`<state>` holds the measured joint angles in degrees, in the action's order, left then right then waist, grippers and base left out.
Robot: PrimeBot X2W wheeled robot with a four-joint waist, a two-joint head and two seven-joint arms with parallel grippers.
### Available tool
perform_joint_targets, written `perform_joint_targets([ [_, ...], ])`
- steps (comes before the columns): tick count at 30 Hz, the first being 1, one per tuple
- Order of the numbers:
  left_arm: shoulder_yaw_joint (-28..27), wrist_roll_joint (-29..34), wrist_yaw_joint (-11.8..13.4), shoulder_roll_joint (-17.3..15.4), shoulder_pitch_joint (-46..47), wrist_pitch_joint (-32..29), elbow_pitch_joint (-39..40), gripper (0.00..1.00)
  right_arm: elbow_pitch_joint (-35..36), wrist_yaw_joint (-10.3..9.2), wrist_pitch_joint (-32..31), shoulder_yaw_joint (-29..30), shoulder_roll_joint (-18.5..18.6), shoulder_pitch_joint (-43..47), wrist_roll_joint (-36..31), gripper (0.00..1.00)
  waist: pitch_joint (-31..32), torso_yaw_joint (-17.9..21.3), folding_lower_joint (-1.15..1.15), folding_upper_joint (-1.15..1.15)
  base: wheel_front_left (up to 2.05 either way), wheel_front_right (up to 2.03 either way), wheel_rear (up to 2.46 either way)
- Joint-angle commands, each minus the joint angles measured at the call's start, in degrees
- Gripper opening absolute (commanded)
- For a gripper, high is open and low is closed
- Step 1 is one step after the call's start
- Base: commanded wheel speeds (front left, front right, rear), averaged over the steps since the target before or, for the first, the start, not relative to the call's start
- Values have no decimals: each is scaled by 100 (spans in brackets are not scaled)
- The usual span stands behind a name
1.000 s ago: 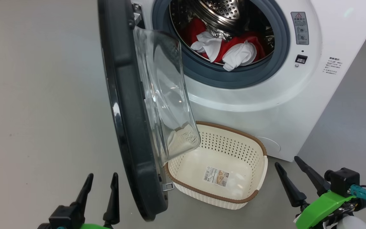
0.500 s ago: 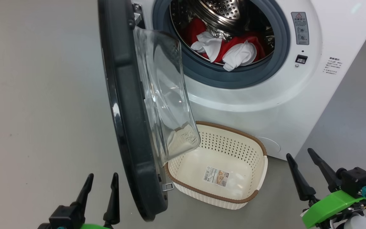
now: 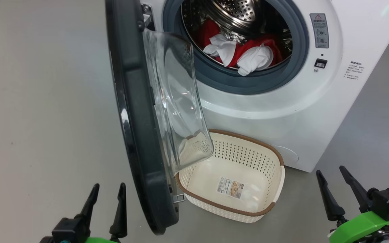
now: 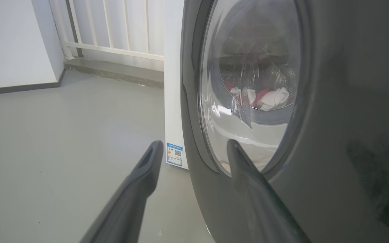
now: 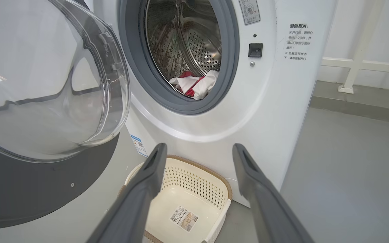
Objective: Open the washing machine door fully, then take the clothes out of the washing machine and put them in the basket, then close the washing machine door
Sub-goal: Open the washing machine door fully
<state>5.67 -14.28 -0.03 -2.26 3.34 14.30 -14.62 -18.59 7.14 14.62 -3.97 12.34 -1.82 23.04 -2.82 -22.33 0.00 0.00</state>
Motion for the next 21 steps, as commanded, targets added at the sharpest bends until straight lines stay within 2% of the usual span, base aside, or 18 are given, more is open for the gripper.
perform_joint_targets([
  [1,-186,-26,-11,-62,56,70,151,100,97,35,38,-37,64,-10,-74,100,3,-7,0,0,0,0,0],
  [11,-209,-15,4,-62,37,70,153,100,71,35,38,-37,17,1,-103,100,29,3,0,0,0,0,0],
  [12,-219,-36,8,-62,44,70,161,61,84,35,38,-33,16,-4,-114,100,32,0,0,0,0,0,0],
  [13,-240,-65,15,-62,53,70,178,38,95,35,38,-27,13,-7,-124,100,35,-3,0,0,0,0,0],
  [14,-272,-99,21,-62,64,70,201,1,104,35,38,-21,9,-9,-129,100,36,-6,0,0,0,0,0],
  [21,-571,-185,63,-62,168,70,808,0,167,35,38,8,4,-24,-160,100,39,-27,0,0,0,0,0],
])
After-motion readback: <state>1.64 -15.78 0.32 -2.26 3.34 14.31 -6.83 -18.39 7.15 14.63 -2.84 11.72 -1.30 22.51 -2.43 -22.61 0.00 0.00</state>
